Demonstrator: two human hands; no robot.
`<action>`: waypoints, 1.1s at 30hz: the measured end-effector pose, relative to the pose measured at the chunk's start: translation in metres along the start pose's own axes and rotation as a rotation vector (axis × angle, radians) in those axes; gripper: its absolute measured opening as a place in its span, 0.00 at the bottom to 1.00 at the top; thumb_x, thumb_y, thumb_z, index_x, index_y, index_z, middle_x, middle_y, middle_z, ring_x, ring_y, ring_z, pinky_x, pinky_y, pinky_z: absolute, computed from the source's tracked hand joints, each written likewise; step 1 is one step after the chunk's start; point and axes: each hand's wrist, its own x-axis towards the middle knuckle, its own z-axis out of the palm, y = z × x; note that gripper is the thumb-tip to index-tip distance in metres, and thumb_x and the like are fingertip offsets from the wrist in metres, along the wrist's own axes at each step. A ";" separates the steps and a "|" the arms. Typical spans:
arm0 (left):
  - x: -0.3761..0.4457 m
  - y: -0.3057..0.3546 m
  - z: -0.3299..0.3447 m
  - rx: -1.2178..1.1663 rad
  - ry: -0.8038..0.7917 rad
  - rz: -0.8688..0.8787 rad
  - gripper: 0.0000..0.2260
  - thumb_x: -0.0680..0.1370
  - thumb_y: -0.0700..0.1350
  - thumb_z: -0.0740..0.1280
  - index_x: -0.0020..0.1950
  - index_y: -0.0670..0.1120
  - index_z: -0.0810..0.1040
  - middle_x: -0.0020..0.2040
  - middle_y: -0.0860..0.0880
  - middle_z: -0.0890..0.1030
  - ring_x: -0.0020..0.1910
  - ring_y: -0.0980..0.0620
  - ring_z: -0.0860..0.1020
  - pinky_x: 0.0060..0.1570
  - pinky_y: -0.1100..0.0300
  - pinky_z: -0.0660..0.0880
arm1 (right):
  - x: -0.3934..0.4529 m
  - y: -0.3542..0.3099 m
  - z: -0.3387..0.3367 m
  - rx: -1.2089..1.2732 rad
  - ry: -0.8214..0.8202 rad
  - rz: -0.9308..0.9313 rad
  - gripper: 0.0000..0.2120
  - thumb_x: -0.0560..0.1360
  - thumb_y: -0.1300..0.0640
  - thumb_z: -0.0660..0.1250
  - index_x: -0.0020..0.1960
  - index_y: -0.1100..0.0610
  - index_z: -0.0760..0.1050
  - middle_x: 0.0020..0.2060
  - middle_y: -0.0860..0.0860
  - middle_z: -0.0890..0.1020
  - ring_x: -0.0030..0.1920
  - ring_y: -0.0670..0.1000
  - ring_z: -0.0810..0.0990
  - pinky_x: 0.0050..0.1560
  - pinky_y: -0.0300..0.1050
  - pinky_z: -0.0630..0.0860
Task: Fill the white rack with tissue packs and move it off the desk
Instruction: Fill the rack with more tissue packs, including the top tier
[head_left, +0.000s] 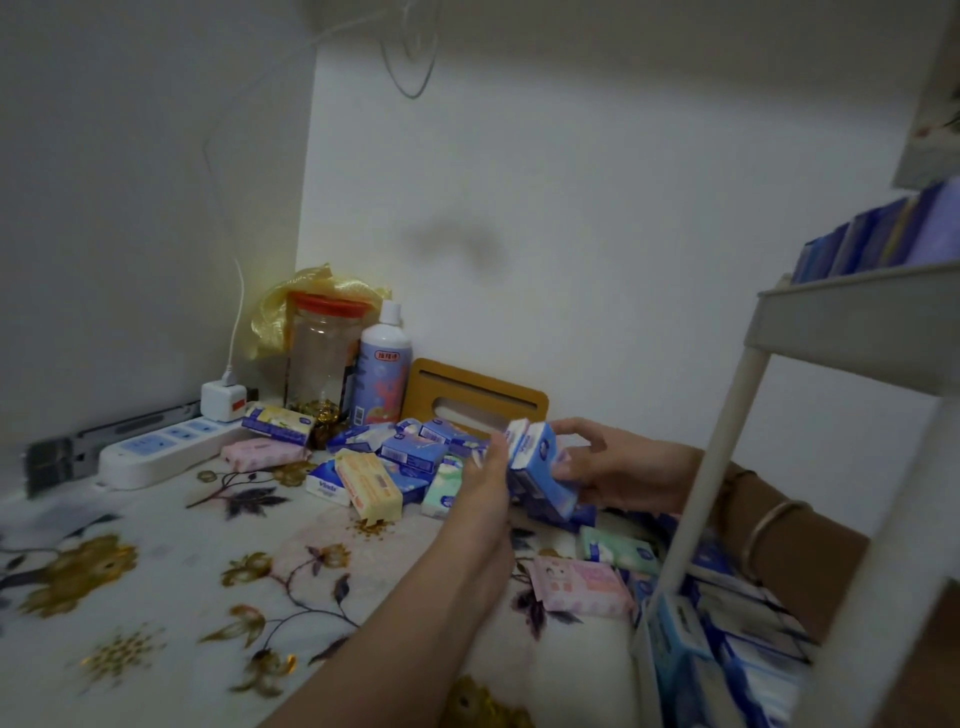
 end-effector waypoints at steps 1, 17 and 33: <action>0.000 -0.002 0.004 -0.002 0.005 -0.006 0.22 0.80 0.57 0.59 0.71 0.48 0.68 0.62 0.43 0.78 0.58 0.44 0.79 0.58 0.49 0.76 | -0.004 -0.004 -0.002 -0.037 -0.024 0.025 0.35 0.59 0.59 0.81 0.63 0.57 0.70 0.54 0.58 0.80 0.51 0.54 0.81 0.53 0.49 0.77; -0.089 0.051 0.007 0.453 0.033 0.043 0.09 0.73 0.36 0.70 0.50 0.41 0.73 0.45 0.40 0.78 0.39 0.46 0.75 0.38 0.56 0.73 | -0.166 -0.009 -0.015 0.122 0.653 -0.012 0.07 0.76 0.54 0.66 0.45 0.58 0.77 0.33 0.53 0.81 0.29 0.48 0.79 0.29 0.40 0.73; -0.290 0.154 0.062 0.965 -0.672 0.095 0.20 0.67 0.39 0.73 0.58 0.39 0.78 0.52 0.40 0.84 0.52 0.44 0.82 0.57 0.50 0.76 | -0.354 -0.065 0.120 -0.255 0.568 -0.081 0.10 0.75 0.59 0.65 0.54 0.63 0.73 0.42 0.56 0.81 0.40 0.51 0.79 0.43 0.45 0.76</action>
